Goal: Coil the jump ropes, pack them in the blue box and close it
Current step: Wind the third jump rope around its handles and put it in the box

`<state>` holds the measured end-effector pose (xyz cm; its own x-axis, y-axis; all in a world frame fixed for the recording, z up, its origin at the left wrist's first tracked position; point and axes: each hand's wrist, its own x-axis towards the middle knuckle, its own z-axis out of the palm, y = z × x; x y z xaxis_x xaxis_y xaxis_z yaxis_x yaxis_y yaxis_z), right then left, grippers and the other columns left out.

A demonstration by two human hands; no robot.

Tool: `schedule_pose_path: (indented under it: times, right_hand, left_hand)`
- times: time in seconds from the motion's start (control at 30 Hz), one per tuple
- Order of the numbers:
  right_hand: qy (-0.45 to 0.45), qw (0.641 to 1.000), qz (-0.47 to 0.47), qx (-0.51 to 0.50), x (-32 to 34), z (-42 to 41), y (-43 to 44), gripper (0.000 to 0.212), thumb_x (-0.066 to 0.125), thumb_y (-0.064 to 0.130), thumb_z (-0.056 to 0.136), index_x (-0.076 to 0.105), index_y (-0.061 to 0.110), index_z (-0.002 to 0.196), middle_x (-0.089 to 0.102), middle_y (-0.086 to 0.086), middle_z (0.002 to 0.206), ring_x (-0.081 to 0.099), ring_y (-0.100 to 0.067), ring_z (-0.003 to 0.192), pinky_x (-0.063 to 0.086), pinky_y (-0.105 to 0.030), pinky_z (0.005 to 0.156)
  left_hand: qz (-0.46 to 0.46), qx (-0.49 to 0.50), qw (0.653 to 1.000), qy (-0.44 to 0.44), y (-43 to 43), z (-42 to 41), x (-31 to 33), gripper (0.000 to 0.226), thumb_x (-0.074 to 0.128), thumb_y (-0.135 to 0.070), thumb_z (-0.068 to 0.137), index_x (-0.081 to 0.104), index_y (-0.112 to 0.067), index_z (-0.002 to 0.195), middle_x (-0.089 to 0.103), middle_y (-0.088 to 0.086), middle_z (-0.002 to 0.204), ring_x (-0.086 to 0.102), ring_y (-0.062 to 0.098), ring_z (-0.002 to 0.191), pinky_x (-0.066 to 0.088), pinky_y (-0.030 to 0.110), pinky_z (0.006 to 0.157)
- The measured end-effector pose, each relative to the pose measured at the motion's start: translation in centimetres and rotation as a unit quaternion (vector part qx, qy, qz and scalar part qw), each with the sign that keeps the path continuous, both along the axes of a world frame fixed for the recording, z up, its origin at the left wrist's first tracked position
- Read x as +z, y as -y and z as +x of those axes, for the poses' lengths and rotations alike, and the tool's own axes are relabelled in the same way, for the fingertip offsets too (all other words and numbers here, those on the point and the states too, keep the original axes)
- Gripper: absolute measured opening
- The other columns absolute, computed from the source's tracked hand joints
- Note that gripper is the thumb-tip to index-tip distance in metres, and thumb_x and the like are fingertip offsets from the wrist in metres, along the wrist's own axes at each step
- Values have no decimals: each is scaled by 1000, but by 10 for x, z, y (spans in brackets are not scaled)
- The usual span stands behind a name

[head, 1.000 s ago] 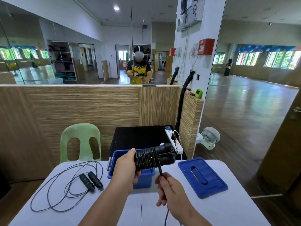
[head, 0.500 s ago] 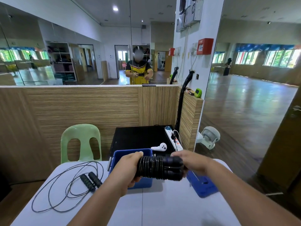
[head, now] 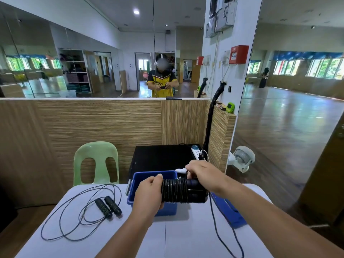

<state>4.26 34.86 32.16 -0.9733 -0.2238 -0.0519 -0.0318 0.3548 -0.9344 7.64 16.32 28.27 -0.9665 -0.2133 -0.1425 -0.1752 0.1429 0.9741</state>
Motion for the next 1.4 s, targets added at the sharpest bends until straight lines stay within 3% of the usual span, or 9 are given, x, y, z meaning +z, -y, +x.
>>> schedule_pose_path:
  times: [0.07, 0.17, 0.37, 0.47, 0.57, 0.77, 0.87, 1.13, 1.4]
  right_hand:
    - [-45, 998, 7, -41, -9, 2, 3, 33, 51, 41, 97, 55, 23, 69, 60, -1, 82, 69, -19, 80, 56, -39, 80]
    - [-100, 991, 54, -70, -12, 10, 6, 36, 47, 32, 106, 52, 13, 76, 57, -4, 79, 61, 5, 58, 52, -19, 56]
    - [-99, 992, 27, -77, -15, 9, 6, 36, 49, 33, 103, 49, 15, 73, 52, -4, 67, 63, -13, 58, 61, -48, 52]
    - [-97, 992, 13, -82, -14, 9, 7, 35, 51, 29, 104, 49, 13, 73, 51, -3, 65, 59, -11, 56, 54, -34, 50]
    - [-145, 982, 87, -86, -14, 7, 4, 40, 52, 32, 102, 49, 15, 66, 51, 1, 62, 52, -13, 60, 49, -39, 61]
    - [-105, 987, 102, -62, -10, 6, -1, 35, 50, 33, 101, 55, 16, 71, 58, -5, 71, 57, -15, 67, 48, -36, 66]
    - [-57, 996, 62, -20, 0, 6, -1, 30, 51, 25, 100, 57, 15, 73, 59, -5, 72, 63, -11, 64, 49, -28, 64]
    - [-143, 908, 384, 87, 44, 1, -9, 47, 57, 45, 99, 47, 20, 60, 47, 4, 62, 42, -12, 55, 36, -31, 57]
    - [-126, 942, 311, 27, 57, 13, -8, 43, 50, 20, 96, 46, 18, 53, 40, 9, 44, 35, -8, 44, 32, -29, 54]
  left_hand:
    - [22, 10, 1000, -1, -2, 2, 2, 36, 45, -32, 107, 67, -6, 96, 56, 9, 69, 50, 20, 56, 34, 20, 36]
    - [28, 16, 999, -8, -5, 4, -4, 39, 45, -34, 107, 66, -2, 97, 56, 9, 66, 51, 20, 52, 36, 21, 36]
    - [-126, 51, 980, -145, -6, 7, -15, 33, 40, -42, 106, 62, -26, 88, 67, -5, 75, 64, 12, 74, 57, 47, 67]
    - [-284, 16, 900, -330, -4, 10, -9, 31, 34, -48, 106, 64, -39, 108, 68, -19, 100, 58, 1, 97, 50, 33, 79]
    - [-472, -99, 751, -451, 5, 5, -15, 44, 43, -66, 98, 62, -38, 127, 66, -14, 124, 61, 15, 115, 43, 50, 106]
    - [-616, -291, 636, -363, 15, -5, -1, 78, 63, -62, 90, 15, -59, 152, 54, -2, 136, 61, 19, 110, 59, 38, 84]
    - [-609, -330, 632, -347, 16, -8, 10, 73, 50, -64, 97, 0, -66, 151, 48, 2, 132, 54, 21, 113, 57, 43, 83]
    - [-644, -324, 606, -336, 13, -10, 8, 62, 46, -61, 100, 11, -60, 151, 51, 5, 127, 57, 27, 103, 57, 45, 77]
    - [-620, -296, 618, -381, 21, -17, 8, 58, 35, -66, 94, 27, -57, 151, 57, -3, 118, 65, 18, 92, 57, 34, 60]
